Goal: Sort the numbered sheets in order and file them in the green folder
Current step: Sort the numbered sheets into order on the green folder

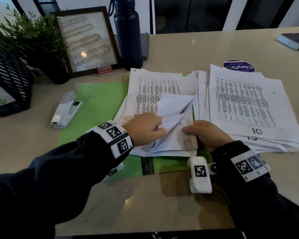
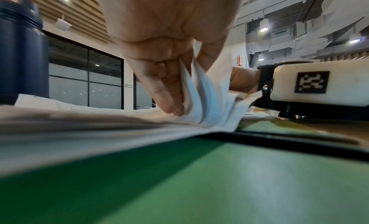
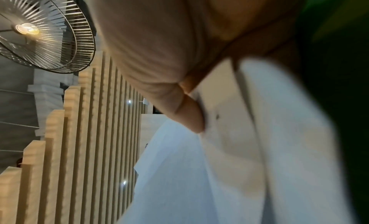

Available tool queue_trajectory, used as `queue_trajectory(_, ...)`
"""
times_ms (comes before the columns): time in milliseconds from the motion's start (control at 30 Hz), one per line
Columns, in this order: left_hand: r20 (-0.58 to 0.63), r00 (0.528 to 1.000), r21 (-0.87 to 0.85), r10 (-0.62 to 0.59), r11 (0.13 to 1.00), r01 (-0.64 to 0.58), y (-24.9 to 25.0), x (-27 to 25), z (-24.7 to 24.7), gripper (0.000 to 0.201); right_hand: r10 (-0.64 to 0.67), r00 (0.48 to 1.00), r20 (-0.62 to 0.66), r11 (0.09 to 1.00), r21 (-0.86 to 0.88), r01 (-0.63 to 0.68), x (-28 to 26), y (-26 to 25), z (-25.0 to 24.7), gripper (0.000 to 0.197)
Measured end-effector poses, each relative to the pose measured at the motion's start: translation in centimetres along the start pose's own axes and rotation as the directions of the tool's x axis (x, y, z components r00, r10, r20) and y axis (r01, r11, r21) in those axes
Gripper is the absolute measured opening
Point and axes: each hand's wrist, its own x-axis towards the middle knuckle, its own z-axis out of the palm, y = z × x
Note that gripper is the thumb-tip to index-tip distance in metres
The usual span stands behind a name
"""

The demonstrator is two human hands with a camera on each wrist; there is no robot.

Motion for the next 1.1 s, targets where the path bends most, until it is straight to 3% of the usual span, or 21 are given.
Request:
queue_trajectory(67,-0.116,0.992,0.034,-0.055,0.998,0.059,0.0,0.1,-0.3,0.042,-0.004,1.000,0.021,0.999,-0.032,0.005,0.0,0.1,0.0,0.021)
queue_trajectory(133,-0.331,0.938,-0.047,-0.105,0.994,0.095,0.0,-0.1,-0.8,0.038,-0.007,0.999,0.036,0.999,-0.050,0.008,-0.2,0.1,0.0,0.022)
queue_trajectory(167,-0.459,0.878,-0.111,-0.134,0.990,0.093,-0.2,-0.2,-1.1,0.036,-0.011,0.999,0.037,0.998,-0.060,0.013,-0.2,0.1,0.0,0.021)
queue_trajectory(233,-0.673,0.713,-0.235,-0.195,0.971,0.044,-0.8,-0.3,-1.5,0.040,-0.017,1.000,0.022,0.997,-0.075,0.018,-0.1,0.1,0.0,0.020)
queue_trajectory(267,-0.724,0.655,-0.274,-0.216,0.962,0.013,-1.0,-0.4,-1.7,0.043,-0.019,1.000,0.003,0.996,-0.090,0.020,-0.1,0.1,-0.1,0.020)
queue_trajectory(300,-0.744,0.631,-0.295,-0.222,0.955,-0.012,-1.1,-0.4,-1.8,0.045,-0.023,1.000,-0.019,0.993,-0.115,0.020,0.0,0.0,-0.1,0.020)
queue_trajectory(433,-0.714,0.681,-0.247,-0.161,0.968,-0.030,-1.2,-0.1,-1.5,0.017,-0.046,0.997,-0.055,0.986,-0.160,0.037,0.0,0.0,0.0,0.019)
queue_trajectory(533,-0.699,0.693,-0.263,-0.179,0.965,-0.017,-1.2,0.0,-1.5,0.013,-0.037,0.998,-0.051,0.992,-0.120,0.030,0.1,0.1,0.1,0.018)
queue_trajectory(567,-0.688,0.701,-0.279,-0.187,0.960,-0.018,-1.2,0.0,-1.5,0.019,-0.031,0.998,-0.046,0.994,-0.103,0.026,0.1,0.2,0.1,0.018)
queue_trajectory(633,-0.637,0.755,-0.269,-0.158,0.963,-0.025,-0.8,-0.2,-1.5,0.060,-0.033,0.999,-0.034,0.996,-0.081,0.030,0.1,0.2,0.1,0.015)
queue_trajectory(700,-0.531,0.844,-0.161,-0.079,0.987,-0.009,-0.4,-0.4,-1.3,0.080,-0.039,0.999,-0.015,0.998,-0.053,0.038,0.0,0.1,0.1,0.016)
queue_trajectory(800,-0.224,0.973,-0.040,0.049,0.997,-0.060,-0.6,0.0,-0.8,0.055,-0.059,0.998,0.027,0.998,0.000,0.059,0.0,0.3,0.1,0.015)
queue_trajectory(833,-0.103,0.991,-0.027,0.088,0.995,-0.092,-0.5,0.0,-0.6,0.041,-0.064,0.997,0.036,0.998,0.003,0.064,-0.1,0.3,0.1,0.015)
queue_trajectory(867,-0.003,0.992,-0.030,0.124,0.992,-0.124,-0.4,0.1,-0.4,0.039,-0.068,0.997,0.045,0.998,0.006,0.068,-0.1,0.4,0.1,0.015)
queue_trajectory(933,0.093,0.981,0.003,0.168,0.986,-0.169,-0.1,0.0,0.1,0.073,-0.079,0.995,0.054,0.997,-0.007,0.079,0.0,0.3,0.1,0.016)
queue_trajectory(967,0.095,0.985,0.057,0.147,0.987,-0.153,0.1,0.0,0.3,0.079,-0.083,0.995,0.053,0.996,-0.021,0.084,-0.1,0.3,0.1,0.016)
queue_trajectory(1000,0.084,0.989,0.109,0.121,0.986,-0.129,0.1,0.1,0.4,0.074,-0.085,0.995,0.050,0.996,-0.033,0.087,0.0,0.3,0.1,0.017)
queue_trajectory(1100,-0.021,0.995,0.159,0.094,0.983,-0.090,-0.4,0.6,0.6,0.029,-0.073,0.996,0.052,0.996,-0.048,0.076,-0.1,0.3,0.1,0.015)
